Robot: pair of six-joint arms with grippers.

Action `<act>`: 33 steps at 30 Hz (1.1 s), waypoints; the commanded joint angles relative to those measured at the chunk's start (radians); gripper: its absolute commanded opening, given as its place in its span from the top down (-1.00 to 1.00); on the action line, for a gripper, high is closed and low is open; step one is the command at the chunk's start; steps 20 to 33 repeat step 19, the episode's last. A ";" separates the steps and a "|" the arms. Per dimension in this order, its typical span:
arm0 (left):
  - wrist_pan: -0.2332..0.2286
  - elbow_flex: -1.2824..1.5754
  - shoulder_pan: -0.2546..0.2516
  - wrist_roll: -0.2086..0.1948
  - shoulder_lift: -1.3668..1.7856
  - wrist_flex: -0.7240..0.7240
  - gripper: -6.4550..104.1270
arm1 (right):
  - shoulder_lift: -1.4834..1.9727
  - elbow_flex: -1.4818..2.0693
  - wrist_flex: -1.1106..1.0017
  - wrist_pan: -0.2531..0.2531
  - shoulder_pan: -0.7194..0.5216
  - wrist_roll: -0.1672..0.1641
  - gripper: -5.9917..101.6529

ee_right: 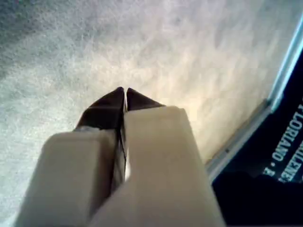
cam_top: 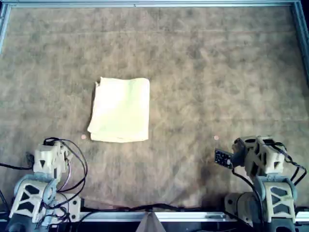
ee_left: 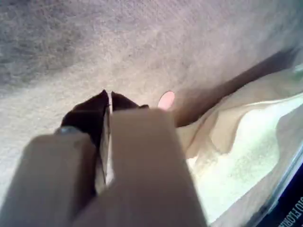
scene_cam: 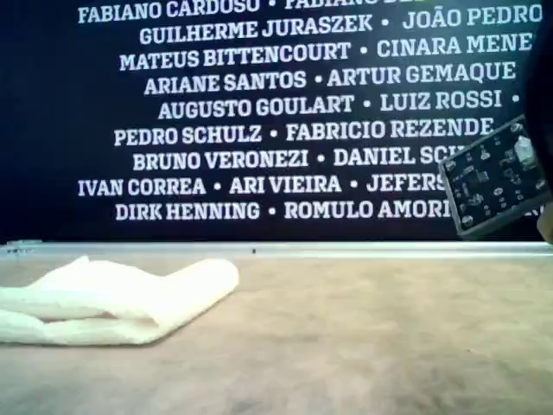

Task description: Fold a cloth

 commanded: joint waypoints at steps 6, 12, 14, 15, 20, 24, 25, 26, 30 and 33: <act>0.003 -0.017 0.020 -0.003 0.002 0.000 0.91 | 0.041 0.014 0.009 0.003 0.003 -0.003 0.89; 0.003 -0.017 0.020 -0.003 0.002 0.000 0.91 | 0.041 0.014 0.009 0.003 0.003 -0.003 0.89; 0.003 -0.017 0.020 -0.003 0.002 0.000 0.91 | 0.041 0.014 0.009 0.003 0.003 -0.003 0.89; 0.003 -0.017 0.020 -0.003 0.002 0.000 0.91 | 0.041 0.014 0.009 0.003 0.003 -0.003 0.89; 0.003 -0.017 0.020 -0.003 0.002 0.000 0.91 | 0.041 0.014 0.009 0.003 0.003 -0.003 0.89; 0.003 -0.017 0.020 -0.003 0.002 0.000 0.91 | 0.041 0.014 0.009 0.003 0.003 -0.003 0.89; 0.003 -0.017 0.020 -0.003 0.002 0.000 0.91 | 0.041 0.014 0.009 0.003 0.003 -0.003 0.89; 0.003 -0.017 0.020 -0.003 0.002 0.000 0.91 | 0.041 0.014 0.009 0.003 0.003 -0.003 0.89; 0.003 -0.017 0.020 -0.003 0.002 0.000 0.91 | 0.041 0.014 0.009 0.003 0.003 -0.003 0.89; 0.003 -0.017 0.020 -0.003 0.002 0.000 0.91 | 0.041 0.014 0.009 0.003 0.003 -0.003 0.89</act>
